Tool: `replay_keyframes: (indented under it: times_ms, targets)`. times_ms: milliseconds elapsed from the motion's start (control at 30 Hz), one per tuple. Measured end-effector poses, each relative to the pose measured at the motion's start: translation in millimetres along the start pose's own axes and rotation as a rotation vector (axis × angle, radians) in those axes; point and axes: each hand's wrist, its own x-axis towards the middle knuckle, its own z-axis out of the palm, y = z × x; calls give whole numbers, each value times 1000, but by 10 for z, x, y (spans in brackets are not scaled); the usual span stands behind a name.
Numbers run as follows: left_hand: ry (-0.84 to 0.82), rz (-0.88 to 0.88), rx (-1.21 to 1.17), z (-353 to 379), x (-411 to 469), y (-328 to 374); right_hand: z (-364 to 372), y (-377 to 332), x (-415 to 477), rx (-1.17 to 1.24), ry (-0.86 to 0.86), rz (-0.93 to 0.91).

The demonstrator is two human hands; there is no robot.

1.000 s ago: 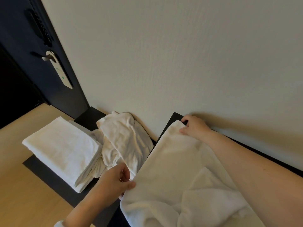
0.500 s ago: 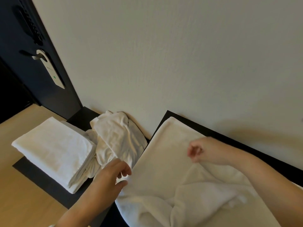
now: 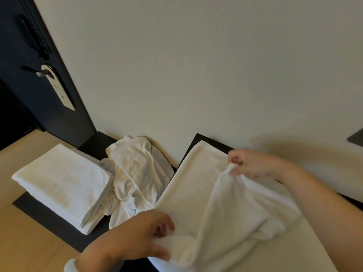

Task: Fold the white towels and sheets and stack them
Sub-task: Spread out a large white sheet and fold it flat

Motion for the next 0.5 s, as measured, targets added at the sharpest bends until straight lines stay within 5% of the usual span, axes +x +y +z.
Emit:
replay_keyframes:
  times_ms: [167, 500]
  targets:
    - [-36, -58, 36, -36, 48, 12, -309, -435, 557, 117, 324, -175]
    - [345, -353, -192, -134, 579, 49, 15, -17, 1248, -131, 259, 26]
